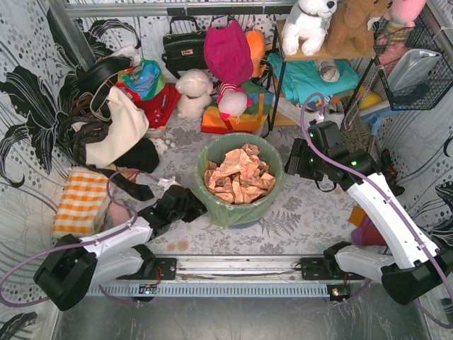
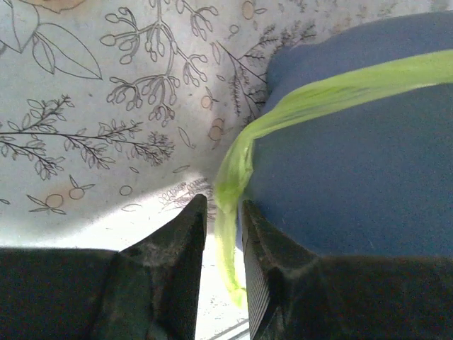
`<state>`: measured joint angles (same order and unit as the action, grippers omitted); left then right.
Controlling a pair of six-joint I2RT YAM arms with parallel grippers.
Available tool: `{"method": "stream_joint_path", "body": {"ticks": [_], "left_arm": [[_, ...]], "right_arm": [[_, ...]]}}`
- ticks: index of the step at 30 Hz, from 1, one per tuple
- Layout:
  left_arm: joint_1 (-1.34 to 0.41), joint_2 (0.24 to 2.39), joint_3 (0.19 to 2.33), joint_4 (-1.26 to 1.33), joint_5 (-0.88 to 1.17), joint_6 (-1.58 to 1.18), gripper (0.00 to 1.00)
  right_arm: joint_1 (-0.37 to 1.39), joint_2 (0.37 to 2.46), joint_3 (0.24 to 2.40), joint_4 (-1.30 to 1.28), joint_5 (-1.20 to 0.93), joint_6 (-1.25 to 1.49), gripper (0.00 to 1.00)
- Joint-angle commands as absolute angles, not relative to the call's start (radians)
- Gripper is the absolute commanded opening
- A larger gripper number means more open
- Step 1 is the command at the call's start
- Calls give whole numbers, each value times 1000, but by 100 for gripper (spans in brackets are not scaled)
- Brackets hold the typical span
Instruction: Tie the trash bag
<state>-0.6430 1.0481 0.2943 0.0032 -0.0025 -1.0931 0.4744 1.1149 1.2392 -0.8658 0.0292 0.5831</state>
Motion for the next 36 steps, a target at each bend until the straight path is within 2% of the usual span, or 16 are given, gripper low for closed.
{"method": "stream_joint_path", "body": {"ticks": [1, 7, 22, 25, 30, 36], "left_arm": [[-638, 970, 240, 91, 18, -1170, 35], [-639, 883, 156, 180, 79, -1304, 37], [-638, 1041, 117, 349, 127, -1337, 32], [-640, 1056, 113, 351, 117, -1329, 27], [-639, 1082, 103, 354, 108, -1327, 12], [-639, 1101, 132, 315, 109, -1293, 0]], "right_arm": [[469, 1094, 1225, -841, 27, 596, 58], [469, 1093, 1208, -819, 19, 606, 57], [469, 1095, 1197, -806, 8, 610, 56], [469, 1090, 1190, -806, 10, 610, 56], [469, 1084, 1182, -803, 13, 613, 56], [470, 1072, 1174, -805, 21, 615, 56]]}}
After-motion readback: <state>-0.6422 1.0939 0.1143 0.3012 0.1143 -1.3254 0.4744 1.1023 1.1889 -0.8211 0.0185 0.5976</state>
